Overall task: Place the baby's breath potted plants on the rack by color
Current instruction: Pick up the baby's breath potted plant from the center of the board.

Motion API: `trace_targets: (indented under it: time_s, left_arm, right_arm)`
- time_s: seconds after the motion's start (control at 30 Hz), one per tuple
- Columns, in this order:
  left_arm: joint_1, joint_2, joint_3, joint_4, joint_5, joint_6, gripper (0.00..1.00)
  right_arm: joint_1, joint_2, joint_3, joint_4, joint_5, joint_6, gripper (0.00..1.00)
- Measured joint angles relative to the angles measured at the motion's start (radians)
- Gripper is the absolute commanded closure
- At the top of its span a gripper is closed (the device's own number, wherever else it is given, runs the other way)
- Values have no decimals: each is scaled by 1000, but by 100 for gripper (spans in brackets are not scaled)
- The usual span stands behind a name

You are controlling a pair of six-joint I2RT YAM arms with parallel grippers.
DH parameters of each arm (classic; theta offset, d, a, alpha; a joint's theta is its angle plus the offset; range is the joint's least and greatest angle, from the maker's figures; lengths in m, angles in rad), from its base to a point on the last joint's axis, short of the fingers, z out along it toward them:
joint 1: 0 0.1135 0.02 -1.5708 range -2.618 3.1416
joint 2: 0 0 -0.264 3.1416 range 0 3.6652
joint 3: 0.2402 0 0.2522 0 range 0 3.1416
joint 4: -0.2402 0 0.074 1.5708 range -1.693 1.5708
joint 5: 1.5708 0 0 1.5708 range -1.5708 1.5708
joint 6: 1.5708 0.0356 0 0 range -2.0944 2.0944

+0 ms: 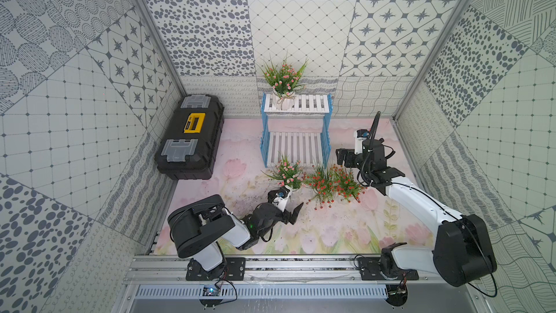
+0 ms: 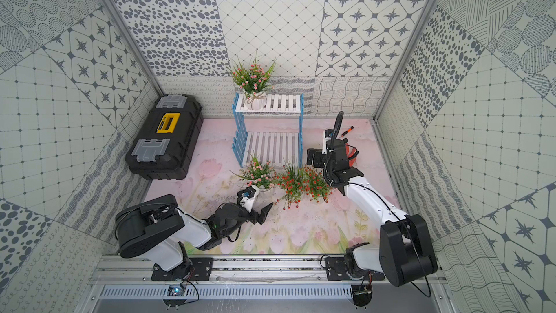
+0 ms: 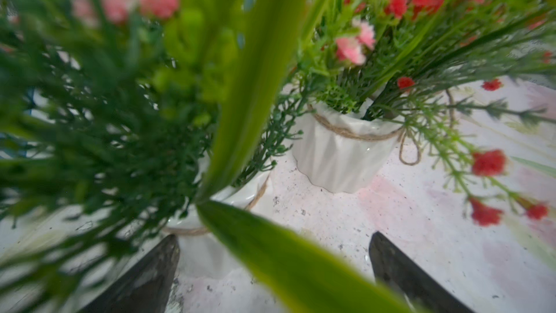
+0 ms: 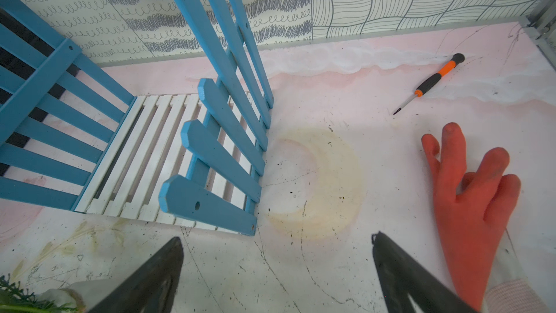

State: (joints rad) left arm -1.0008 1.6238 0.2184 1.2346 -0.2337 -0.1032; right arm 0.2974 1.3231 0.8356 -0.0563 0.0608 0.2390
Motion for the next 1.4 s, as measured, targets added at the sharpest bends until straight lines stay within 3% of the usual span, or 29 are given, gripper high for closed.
trace_targets:
  time_s: [0.5, 0.8, 1.4]
  left_arm:
    - [3, 44, 14, 108, -40, 55, 2]
    - [51, 74, 34, 111, -53, 67, 2]
    - [132, 167, 121, 124, 26, 50, 2]
  right_arm:
    - [11, 17, 1, -10, 3, -11, 2]
    - [18, 17, 5, -16, 17, -18, 2]
    - [22, 16, 5, -15, 27, -34, 2]
